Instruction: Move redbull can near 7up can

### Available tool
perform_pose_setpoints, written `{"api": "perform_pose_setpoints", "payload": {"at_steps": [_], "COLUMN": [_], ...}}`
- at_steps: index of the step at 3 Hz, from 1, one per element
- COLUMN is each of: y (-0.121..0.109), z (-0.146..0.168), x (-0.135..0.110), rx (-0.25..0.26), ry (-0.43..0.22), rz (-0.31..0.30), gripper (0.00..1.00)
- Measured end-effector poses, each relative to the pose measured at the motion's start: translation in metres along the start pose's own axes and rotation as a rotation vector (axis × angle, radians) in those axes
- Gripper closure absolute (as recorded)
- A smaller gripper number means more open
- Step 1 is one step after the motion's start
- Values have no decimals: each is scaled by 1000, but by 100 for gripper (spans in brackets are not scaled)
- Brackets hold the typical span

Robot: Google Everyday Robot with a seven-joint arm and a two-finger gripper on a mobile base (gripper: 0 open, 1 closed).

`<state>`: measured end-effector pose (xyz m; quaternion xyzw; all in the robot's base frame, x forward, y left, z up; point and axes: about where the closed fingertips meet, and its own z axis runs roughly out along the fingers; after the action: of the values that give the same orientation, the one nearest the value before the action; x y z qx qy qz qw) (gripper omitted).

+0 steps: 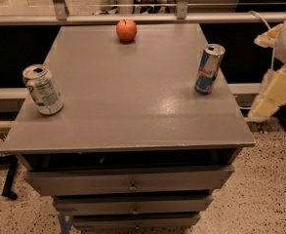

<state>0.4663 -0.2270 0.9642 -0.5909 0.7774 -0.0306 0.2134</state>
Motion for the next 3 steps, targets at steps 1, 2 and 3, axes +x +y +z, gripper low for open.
{"api": "perform_pose_setpoints", "payload": {"at_steps": [1, 2, 3], "y": [-45, -83, -102], "z": [30, 52, 76], "x": [2, 0, -7], "rx": [67, 95, 55], "ry": [-120, -260, -425], "rz": [51, 115, 200], "gripper": [0, 0, 0]}}
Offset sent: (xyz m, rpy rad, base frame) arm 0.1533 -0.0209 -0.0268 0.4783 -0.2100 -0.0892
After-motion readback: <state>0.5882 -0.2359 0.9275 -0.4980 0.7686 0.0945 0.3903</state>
